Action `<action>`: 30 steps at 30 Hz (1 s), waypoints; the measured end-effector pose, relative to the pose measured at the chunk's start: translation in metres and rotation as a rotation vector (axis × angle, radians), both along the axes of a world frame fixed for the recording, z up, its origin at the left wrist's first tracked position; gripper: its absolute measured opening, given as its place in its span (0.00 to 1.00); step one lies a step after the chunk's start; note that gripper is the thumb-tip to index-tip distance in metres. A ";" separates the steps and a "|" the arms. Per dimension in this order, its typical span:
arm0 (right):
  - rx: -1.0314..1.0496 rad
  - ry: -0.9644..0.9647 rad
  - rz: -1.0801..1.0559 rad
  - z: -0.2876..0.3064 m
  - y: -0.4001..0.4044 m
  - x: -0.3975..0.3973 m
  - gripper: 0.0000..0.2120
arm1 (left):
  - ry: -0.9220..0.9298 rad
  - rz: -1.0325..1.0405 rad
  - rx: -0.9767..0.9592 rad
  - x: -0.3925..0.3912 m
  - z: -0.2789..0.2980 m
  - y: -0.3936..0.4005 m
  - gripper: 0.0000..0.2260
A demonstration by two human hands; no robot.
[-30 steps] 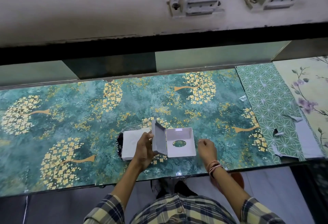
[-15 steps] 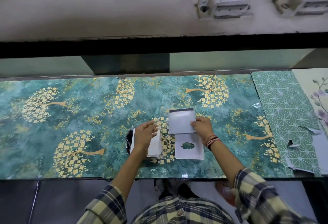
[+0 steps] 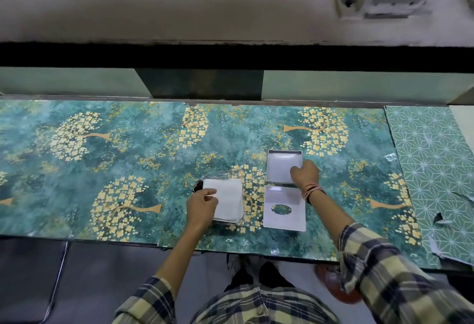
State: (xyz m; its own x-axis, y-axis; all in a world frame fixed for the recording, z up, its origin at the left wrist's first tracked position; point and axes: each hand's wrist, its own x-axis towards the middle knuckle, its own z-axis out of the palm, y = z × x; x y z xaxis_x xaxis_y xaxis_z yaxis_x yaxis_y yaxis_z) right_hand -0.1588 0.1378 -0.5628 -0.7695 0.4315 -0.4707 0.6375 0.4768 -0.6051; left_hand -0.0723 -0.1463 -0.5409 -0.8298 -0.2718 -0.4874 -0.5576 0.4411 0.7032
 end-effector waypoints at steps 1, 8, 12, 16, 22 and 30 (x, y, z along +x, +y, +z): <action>0.036 0.057 0.014 0.007 -0.008 0.005 0.02 | -0.008 -0.003 -0.008 0.001 0.000 0.000 0.14; -0.283 0.003 0.229 0.018 -0.086 0.038 0.08 | 0.027 0.153 -0.085 -0.001 -0.007 -0.007 0.17; -0.236 -0.122 0.309 -0.004 -0.116 0.059 0.07 | -0.090 0.166 -0.024 -0.003 -0.009 -0.014 0.05; -0.129 -0.064 0.471 -0.014 -0.131 0.069 0.18 | -0.186 0.133 0.012 -0.008 -0.009 -0.014 0.18; -0.080 -0.042 0.559 -0.011 -0.139 0.064 0.24 | -0.218 0.104 0.053 -0.009 -0.023 -0.021 0.09; -0.209 -0.184 0.342 -0.019 -0.142 0.063 0.21 | -0.248 0.080 0.045 -0.014 -0.020 -0.019 0.08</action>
State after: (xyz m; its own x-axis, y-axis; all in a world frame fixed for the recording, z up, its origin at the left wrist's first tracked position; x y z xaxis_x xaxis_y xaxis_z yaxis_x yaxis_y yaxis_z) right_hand -0.0962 -0.0043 -0.5813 -0.7465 0.0476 -0.6637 0.5708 0.5583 -0.6020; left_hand -0.0867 -0.1654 -0.5604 -0.6601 -0.3058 -0.6861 -0.7473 0.3601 0.5585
